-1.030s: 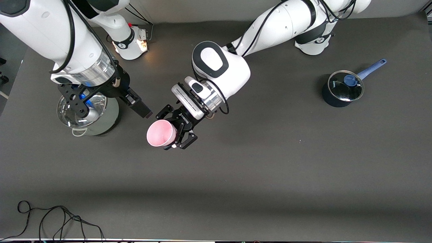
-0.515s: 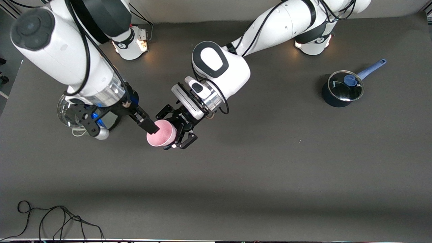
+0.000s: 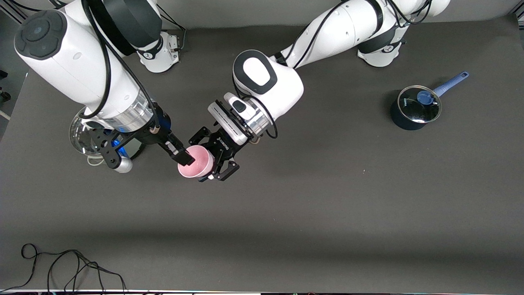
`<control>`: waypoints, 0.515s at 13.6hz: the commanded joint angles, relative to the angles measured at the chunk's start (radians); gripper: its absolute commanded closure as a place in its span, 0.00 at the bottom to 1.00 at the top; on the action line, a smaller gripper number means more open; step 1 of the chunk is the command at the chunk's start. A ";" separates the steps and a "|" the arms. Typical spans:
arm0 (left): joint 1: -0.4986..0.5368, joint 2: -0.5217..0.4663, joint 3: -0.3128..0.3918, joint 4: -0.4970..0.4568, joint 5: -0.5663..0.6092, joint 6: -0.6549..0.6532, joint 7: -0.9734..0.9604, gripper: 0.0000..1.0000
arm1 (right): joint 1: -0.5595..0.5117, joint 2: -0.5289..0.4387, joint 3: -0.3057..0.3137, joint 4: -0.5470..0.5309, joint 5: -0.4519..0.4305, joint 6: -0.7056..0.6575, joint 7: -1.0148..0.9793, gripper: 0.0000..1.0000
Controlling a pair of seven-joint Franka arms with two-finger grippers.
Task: Transfer pink cup from left to right arm
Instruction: 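Close the right gripper on the pink cup's rim beside the left gripper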
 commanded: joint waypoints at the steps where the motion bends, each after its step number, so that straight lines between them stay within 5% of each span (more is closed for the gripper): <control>1: -0.017 -0.004 0.015 0.013 0.010 0.020 -0.023 1.00 | 0.007 0.024 0.005 0.035 -0.016 0.011 0.033 0.52; 6: -0.017 -0.004 0.015 0.013 0.008 0.020 -0.023 1.00 | 0.010 0.028 0.005 0.034 -0.017 0.009 0.033 0.69; 7: -0.018 -0.004 0.015 0.013 0.010 0.020 -0.023 1.00 | 0.010 0.028 0.005 0.034 -0.017 0.011 0.033 0.83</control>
